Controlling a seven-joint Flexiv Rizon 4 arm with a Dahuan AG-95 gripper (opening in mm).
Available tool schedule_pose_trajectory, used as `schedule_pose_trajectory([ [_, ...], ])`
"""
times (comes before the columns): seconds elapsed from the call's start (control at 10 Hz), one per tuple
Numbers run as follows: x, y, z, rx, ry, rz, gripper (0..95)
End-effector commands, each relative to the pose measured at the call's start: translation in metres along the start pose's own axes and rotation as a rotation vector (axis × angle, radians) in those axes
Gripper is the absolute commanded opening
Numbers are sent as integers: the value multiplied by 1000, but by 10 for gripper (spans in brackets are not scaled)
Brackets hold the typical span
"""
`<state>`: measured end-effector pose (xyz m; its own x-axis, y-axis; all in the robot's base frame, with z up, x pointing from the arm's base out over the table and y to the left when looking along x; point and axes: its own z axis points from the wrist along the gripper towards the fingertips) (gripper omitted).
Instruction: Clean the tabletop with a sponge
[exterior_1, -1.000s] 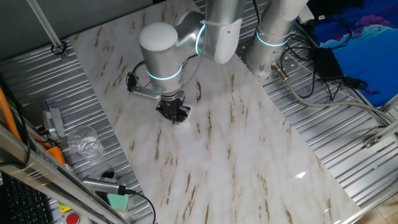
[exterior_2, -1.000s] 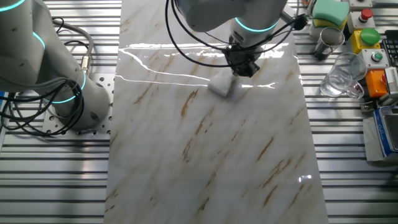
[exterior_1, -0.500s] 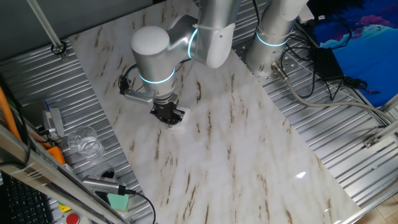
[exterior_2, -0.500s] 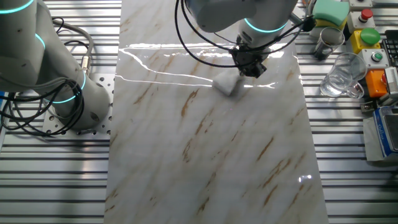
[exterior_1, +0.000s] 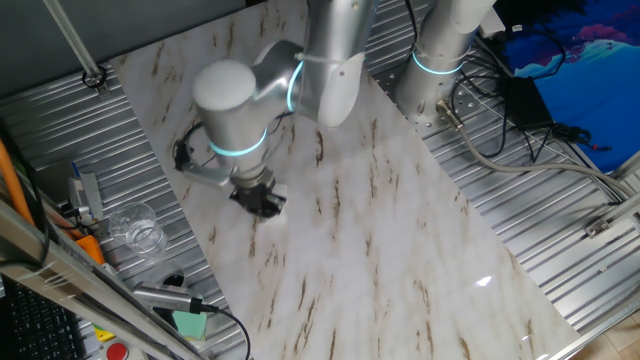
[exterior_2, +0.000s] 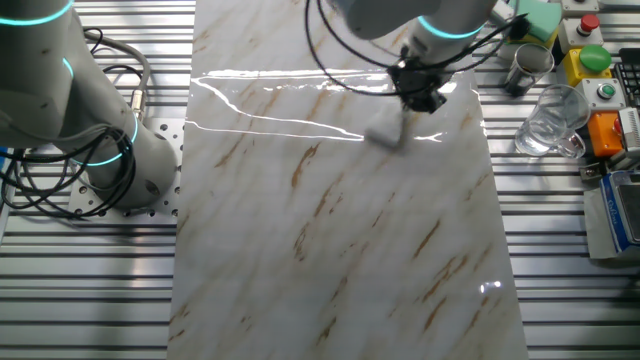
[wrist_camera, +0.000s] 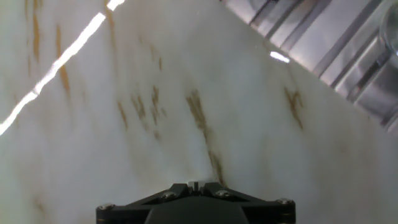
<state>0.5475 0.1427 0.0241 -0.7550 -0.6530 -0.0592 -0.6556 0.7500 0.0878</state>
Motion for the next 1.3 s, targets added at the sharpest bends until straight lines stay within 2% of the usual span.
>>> schedule_pose_trajectory([
  [0.1,-18,2,-1,-2,4,15,0],
  [0.2,-32,4,-1,0,9,20,0],
  [0.5,-50,7,-2,-6,3,33,0],
  [0.7,-70,4,-4,-9,2,50,0],
  [0.8,-74,3,-4,-8,3,52,0],
  [1.0,-74,1,-2,-5,-2,56,0],
  [1.1,-66,-3,1,-2,-6,39,0],
  [1.3,-39,-12,4,4,-20,-1,0],
])
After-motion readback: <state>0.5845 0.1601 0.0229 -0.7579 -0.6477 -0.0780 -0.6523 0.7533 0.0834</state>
